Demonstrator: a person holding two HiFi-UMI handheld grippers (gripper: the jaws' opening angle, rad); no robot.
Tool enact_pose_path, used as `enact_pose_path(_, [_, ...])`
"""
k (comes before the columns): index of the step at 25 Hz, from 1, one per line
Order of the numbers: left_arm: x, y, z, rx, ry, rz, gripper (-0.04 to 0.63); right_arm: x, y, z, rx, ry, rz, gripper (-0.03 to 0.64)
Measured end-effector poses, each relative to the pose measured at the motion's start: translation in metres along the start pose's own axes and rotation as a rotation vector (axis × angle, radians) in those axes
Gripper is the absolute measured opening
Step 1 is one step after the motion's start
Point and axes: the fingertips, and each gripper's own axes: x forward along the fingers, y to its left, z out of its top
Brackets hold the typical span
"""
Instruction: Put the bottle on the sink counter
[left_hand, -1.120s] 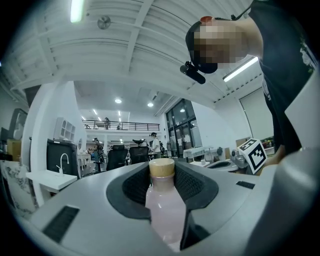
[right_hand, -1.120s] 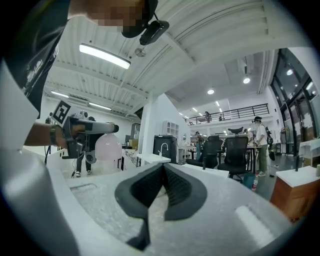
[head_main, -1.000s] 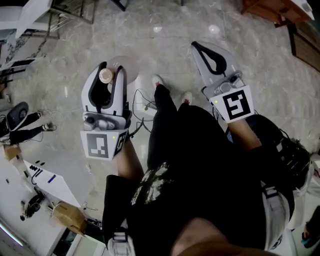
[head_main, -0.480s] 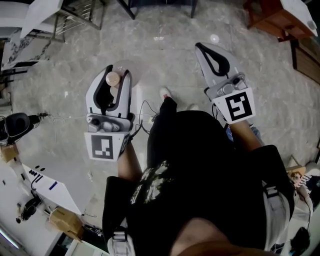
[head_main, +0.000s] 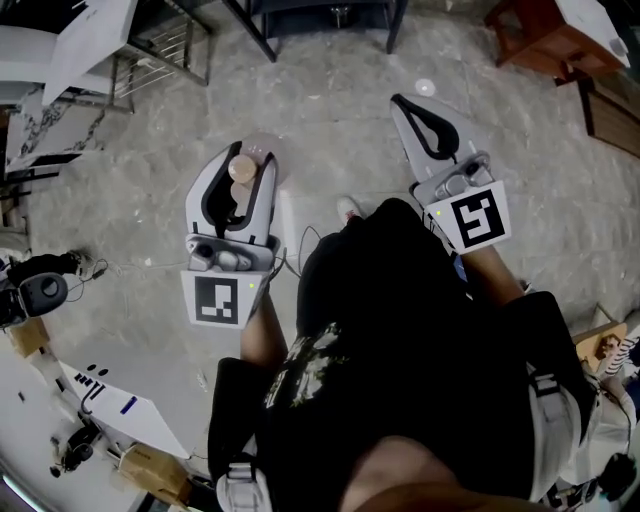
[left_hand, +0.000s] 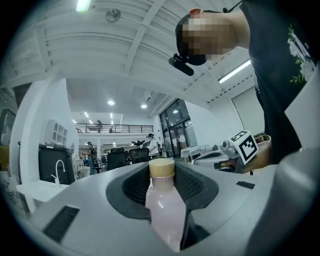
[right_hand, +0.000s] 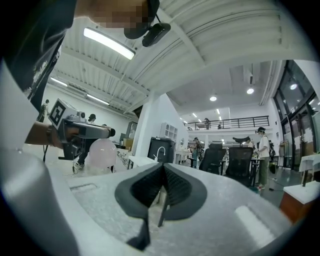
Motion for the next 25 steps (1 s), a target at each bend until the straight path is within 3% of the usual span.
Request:
enact_pose_path(7, [0.03,0.015,-0.005,-0.024,-0.015,-0.055,0.15,0.014,-0.01,-0.009,0.026,0.037,-0.036,-0.005])
enact_pose_path(15, [0.095,0.028,-0.01,-0.046,-0.025,-0.078,0.15,0.05,-0.07,-0.027,0.035,0.029,-0.039,-0.005])
enact_pose_path(19, [0.13,0.056,-0.014,-0.073,-0.016,-0.062,0.15,0.09,-0.103,-0.022,0.039,-0.001,-0.035,-0.005])
enact_pose_path(25, [0.197,0.097,-0.01,-0.048,-0.012,-0.066,0.15,0.147,-0.161,-0.022,0.024,-0.014,-0.033,-0.005])
